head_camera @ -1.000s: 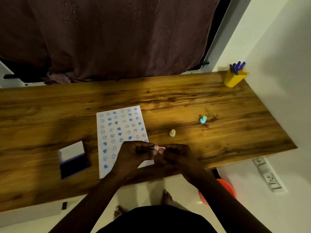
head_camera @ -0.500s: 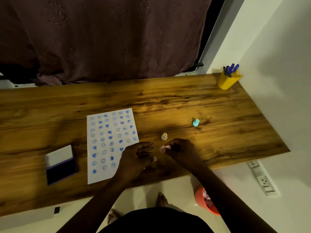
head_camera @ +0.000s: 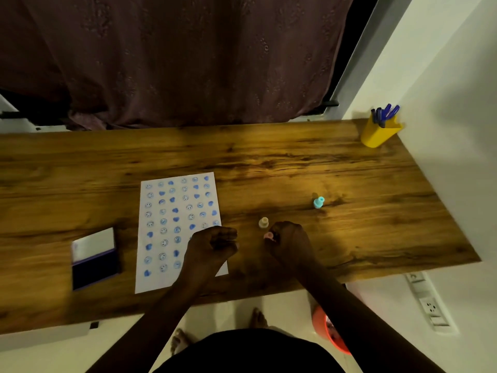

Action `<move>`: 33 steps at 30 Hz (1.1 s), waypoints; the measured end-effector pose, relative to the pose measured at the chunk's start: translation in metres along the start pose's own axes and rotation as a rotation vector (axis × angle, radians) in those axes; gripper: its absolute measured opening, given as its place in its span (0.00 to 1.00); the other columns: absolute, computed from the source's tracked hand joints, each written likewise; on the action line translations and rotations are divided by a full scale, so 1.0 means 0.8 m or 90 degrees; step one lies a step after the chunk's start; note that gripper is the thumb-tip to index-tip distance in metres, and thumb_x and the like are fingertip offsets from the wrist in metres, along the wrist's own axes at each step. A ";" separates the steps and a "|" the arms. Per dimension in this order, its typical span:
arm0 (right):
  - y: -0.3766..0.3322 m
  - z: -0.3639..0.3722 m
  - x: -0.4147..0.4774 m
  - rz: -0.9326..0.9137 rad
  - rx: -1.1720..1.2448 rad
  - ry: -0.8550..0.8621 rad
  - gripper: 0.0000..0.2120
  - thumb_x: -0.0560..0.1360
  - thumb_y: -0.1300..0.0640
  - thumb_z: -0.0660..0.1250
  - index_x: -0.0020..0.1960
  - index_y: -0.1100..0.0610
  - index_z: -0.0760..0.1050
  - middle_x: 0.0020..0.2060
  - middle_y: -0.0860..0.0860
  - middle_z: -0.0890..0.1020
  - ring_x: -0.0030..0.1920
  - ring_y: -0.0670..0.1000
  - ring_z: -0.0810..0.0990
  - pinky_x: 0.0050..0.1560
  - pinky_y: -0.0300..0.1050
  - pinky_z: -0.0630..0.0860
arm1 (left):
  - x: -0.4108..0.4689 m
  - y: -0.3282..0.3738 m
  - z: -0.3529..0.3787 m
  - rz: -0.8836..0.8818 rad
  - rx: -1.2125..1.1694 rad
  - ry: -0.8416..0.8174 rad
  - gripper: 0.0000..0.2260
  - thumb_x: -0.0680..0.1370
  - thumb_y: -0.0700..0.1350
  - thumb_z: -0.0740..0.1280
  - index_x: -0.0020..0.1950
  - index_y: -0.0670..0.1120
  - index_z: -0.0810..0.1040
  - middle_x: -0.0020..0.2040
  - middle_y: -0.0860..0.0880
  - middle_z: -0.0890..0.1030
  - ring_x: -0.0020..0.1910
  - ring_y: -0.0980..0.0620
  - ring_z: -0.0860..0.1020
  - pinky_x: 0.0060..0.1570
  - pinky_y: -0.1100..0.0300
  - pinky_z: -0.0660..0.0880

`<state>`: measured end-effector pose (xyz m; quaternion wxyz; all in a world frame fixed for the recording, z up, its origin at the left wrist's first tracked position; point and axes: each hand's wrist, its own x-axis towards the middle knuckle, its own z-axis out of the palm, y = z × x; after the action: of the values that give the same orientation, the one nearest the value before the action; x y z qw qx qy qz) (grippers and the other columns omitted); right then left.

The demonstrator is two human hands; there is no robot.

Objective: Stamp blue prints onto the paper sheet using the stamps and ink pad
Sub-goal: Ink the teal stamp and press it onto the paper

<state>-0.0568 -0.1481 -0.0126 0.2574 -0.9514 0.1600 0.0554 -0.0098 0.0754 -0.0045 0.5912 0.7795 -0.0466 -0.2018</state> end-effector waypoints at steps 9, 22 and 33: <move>0.029 -0.022 -0.006 -0.017 0.095 0.016 0.17 0.68 0.59 0.80 0.56 0.59 0.84 0.49 0.53 0.87 0.49 0.53 0.85 0.48 0.32 0.73 | 0.012 0.005 0.017 -0.017 0.036 0.007 0.12 0.72 0.44 0.80 0.52 0.55 0.87 0.50 0.59 0.88 0.51 0.61 0.86 0.55 0.58 0.81; 0.115 -0.100 0.062 0.086 -0.051 0.156 0.27 0.76 0.48 0.73 0.70 0.60 0.75 0.54 0.62 0.84 0.55 0.62 0.83 0.53 0.55 0.82 | 0.012 0.018 0.040 -0.012 0.068 0.054 0.11 0.74 0.38 0.78 0.54 0.50 0.86 0.48 0.60 0.86 0.46 0.75 0.81 0.43 0.82 0.72; 0.074 -0.108 0.070 0.015 0.080 0.174 0.08 0.77 0.52 0.73 0.49 0.56 0.84 0.43 0.52 0.87 0.42 0.52 0.85 0.42 0.46 0.81 | 0.002 0.017 0.020 -0.035 -0.039 0.109 0.10 0.74 0.41 0.78 0.49 0.56 0.87 0.50 0.51 0.89 0.55 0.50 0.85 0.61 0.44 0.81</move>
<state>-0.0216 -0.2557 0.0236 0.2913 -0.9302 0.2080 -0.0814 -0.0123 0.0567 0.0041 0.6106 0.7766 0.0319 -0.1520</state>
